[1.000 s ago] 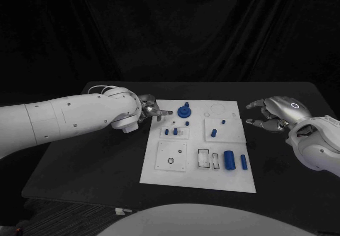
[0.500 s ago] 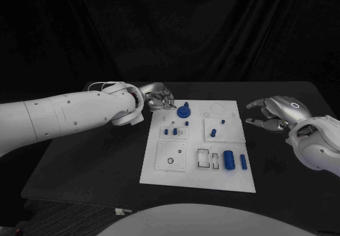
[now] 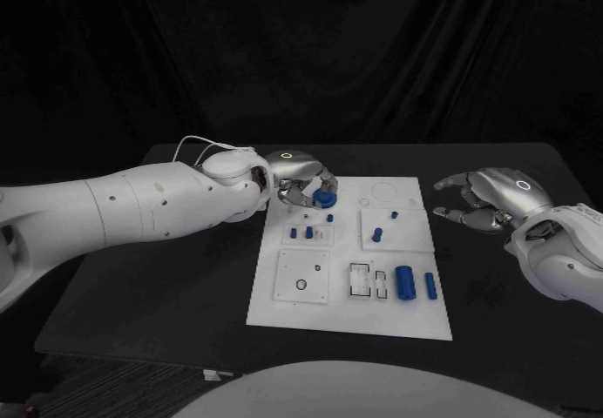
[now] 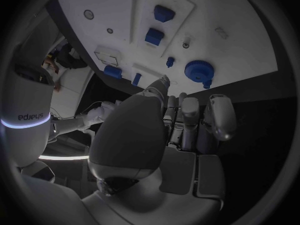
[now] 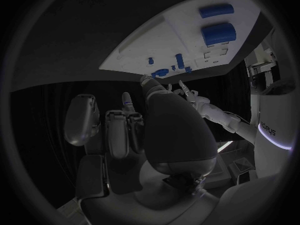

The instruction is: Assemble the parts on the task board

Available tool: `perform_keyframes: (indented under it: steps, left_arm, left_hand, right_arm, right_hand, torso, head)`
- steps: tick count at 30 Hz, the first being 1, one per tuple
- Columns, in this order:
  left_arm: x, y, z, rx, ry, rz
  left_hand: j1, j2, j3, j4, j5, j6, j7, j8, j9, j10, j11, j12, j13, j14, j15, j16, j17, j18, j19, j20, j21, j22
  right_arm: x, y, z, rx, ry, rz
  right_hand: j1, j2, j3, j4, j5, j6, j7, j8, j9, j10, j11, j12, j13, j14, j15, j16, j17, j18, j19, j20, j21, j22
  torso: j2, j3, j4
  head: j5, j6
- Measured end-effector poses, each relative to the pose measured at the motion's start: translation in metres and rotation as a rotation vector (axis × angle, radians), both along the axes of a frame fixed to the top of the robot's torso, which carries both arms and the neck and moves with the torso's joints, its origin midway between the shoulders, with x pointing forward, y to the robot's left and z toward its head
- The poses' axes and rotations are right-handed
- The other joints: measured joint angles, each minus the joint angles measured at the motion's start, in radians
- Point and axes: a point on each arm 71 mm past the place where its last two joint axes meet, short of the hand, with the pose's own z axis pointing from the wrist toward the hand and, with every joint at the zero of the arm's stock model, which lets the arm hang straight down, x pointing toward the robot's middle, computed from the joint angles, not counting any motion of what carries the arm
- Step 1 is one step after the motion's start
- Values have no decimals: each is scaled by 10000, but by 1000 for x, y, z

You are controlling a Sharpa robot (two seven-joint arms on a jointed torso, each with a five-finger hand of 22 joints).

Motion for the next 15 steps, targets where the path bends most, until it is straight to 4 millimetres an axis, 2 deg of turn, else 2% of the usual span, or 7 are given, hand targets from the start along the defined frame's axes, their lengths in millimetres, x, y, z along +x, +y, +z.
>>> perform_keyframes:
  steps: [2, 5, 7, 10, 15]
  left_arm:
    - [1, -4, -3, 252, -226, -224]
    - [1, -10, -7, 500, -440, -467]
    - [1, -12, -9, 608, -515, -566]
    - [0, -16, -13, 740, -574, -666]
    - [0, -20, -18, 895, -600, -756]
  left_hand:
    - [0, 0, 26, -26, 56, 1, -132, 0, -104, -40, 18, 37, -27, 34, 34, 0, -4, 0, 0, 0, 51, 0]
    - [41, -41, 28, -28, 118, 38, -171, 0, -176, -40, 17, 40, -36, 35, 36, 61, 3, -21, 72, -4, 96, -1]
    - [18, -64, 32, -78, 123, 72, -205, 0, -251, -2, 55, 148, -36, 70, 71, 85, 14, -170, 80, -9, 118, -1]
    - [-47, -128, 28, -82, 122, 124, -239, 0, -356, 63, 120, 323, -5, 142, 73, 155, 28, -170, 162, -19, 188, -1]
    - [-45, -126, 55, -109, 122, 289, -202, 51, -488, 152, 103, 534, 108, 178, 109, 201, 28, -168, 234, -18, 284, -1]
  right_arm:
    - [0, 0, 0, 20, -28, 28]
    - [-1, 0, 1, 45, -62, 59]
    - [-1, 0, 1, 60, -79, 81]
    - [-1, 1, 1, 82, -104, 114]
    - [-2, 1, 2, 101, -132, 135]
  right_hand:
    - [0, 0, 0, 0, 0, 0, 0, 0, 0, 0, 0, 0, 0, 0, 0, 0, 0, -1, 0, 0, 0, 0]
    - [0, 0, 0, 0, 0, 0, 0, 0, 0, 0, 0, 0, 0, 0, 0, 0, 0, -1, 0, 0, 0, 0]
    - [0, 0, 0, 0, 0, 0, 0, 0, 0, 0, 0, 0, 0, 0, 0, 0, 0, -1, 0, 0, 0, -1]
    - [0, 0, 0, 0, 0, 0, 0, 0, 1, 0, 0, 0, 0, 0, 0, 0, 0, -1, 0, 0, 0, -1]
    - [0, 0, 0, 0, 0, 0, 0, 0, 1, 0, 0, 0, 0, 0, 0, 0, 0, -1, 0, 0, 0, -1]
  torso:
    - [7, -7, 0]
    - [14, -9, -3]
    - [20, -9, -7]
    - [32, -8, -18]
    - [46, -8, -32]
  head:
    - [-8, 0]
    - [-18, 0]
    - [-33, 0]
    - [-38, 0]
    - [-21, 0]
